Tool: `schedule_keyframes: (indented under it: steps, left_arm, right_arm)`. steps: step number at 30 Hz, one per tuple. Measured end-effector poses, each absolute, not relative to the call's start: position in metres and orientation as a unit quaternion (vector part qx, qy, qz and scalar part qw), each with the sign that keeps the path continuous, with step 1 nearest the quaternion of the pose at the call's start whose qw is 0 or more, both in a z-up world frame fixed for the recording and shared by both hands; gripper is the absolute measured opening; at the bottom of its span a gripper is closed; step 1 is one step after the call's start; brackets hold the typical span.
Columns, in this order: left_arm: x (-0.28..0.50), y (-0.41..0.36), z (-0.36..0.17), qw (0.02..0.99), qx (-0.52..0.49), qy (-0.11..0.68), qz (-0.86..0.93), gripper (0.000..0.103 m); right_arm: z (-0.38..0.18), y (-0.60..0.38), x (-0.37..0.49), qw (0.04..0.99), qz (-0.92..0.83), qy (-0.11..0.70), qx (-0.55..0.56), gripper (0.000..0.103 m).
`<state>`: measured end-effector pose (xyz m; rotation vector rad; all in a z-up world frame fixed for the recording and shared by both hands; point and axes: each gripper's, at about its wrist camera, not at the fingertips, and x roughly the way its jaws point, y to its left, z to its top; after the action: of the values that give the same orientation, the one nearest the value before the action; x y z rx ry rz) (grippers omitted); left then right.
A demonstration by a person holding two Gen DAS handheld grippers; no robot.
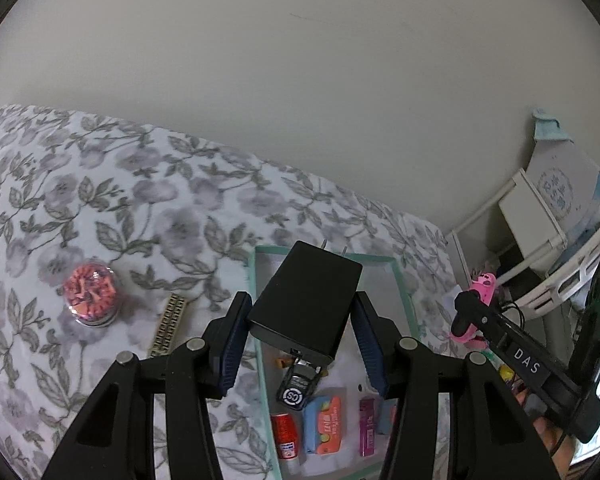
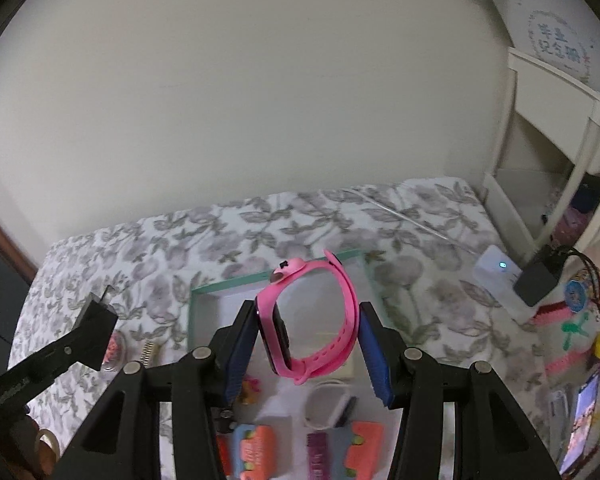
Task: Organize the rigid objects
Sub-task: 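Lift the charger block and pink watch and carry them over the tray, then lower the charger block and pink watch into the tray and open both grippers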
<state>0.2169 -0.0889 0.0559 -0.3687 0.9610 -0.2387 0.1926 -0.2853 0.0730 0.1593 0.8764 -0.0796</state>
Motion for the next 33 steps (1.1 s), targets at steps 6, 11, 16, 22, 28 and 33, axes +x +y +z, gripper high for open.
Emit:
schedule_keyframes:
  steps: [6, 11, 16, 22, 28, 33]
  left_arm:
    - [0.216, -0.119, 0.043, 0.864, -0.142, 0.466, -0.129, 0.053]
    - [0.215, -0.143, 0.024, 0.859, -0.103, 0.484, -0.133, 0.053]
    - [0.214, -0.158, 0.005, 0.85, -0.077, 0.505, -0.133, 0.053]
    - [0.214, -0.166, -0.004, 0.845, -0.061, 0.514, -0.132, 0.053]
    - [0.215, -0.17, -0.009, 0.839, -0.057, 0.524, -0.133, 0.053]
    - [0.216, -0.169, -0.015, 0.832, -0.064, 0.535, -0.133, 0.053]
  right_arm:
    - [0.05, -0.292, 0.2, 0.887, -0.048, 0.453, 0.075, 0.053]
    - [0.019, -0.289, 0.208, 0.867, -0.042, 0.493, 0.065, 0.053]
    - [-0.004, -0.285, 0.212, 0.851, -0.042, 0.521, 0.056, 0.053]
    - [-0.017, -0.289, 0.212, 0.839, -0.049, 0.539, 0.061, 0.053]
    - [-0.027, -0.293, 0.213, 0.826, -0.056, 0.557, 0.069, 0.054]
    - [-0.032, -0.294, 0.214, 0.82, -0.058, 0.566, 0.068, 0.054]
